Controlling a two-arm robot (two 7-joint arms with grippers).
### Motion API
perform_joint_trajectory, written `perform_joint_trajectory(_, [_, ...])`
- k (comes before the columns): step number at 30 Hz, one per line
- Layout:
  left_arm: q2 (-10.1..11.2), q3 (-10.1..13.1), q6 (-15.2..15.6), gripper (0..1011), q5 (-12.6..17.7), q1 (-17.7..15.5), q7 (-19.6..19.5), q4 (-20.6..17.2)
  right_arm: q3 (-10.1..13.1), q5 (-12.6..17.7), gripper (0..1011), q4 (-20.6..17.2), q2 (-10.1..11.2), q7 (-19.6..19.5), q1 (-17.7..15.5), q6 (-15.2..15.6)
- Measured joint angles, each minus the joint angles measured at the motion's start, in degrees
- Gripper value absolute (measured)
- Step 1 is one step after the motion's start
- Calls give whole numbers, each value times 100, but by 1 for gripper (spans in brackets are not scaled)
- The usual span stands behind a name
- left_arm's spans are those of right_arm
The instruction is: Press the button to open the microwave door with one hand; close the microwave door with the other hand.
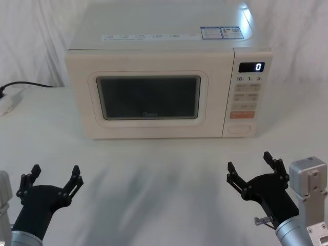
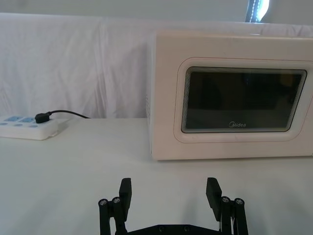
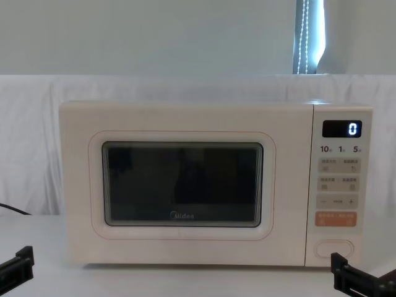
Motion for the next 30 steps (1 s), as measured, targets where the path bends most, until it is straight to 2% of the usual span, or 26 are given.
perform_joint_trajectory(8, [0, 0, 0, 1001, 0, 0, 0, 0, 0, 0, 1002, 0, -1, 0, 0, 0])
perform_joint_trajectory(14, [0, 0, 0, 1001, 0, 0, 0, 0, 0, 0, 888, 0, 0, 0, 0, 0])
perform_joint_trajectory(21, [0, 0, 0, 1001, 0, 0, 0, 0, 0, 0, 688, 0, 0, 0, 0, 0])
perform_joint_trajectory(23, [0, 0, 0, 1001, 0, 0, 0, 0, 0, 0, 593, 0, -1, 0, 0, 0])
perform_joint_trajectory(26, [0, 0, 0, 1001, 0, 0, 0, 0, 0, 0, 533, 0, -1, 0, 0, 0])
perform_joint_trajectory(30, [0, 0, 0, 1001, 0, 0, 0, 0, 0, 0, 379, 0, 0, 1, 0, 0])
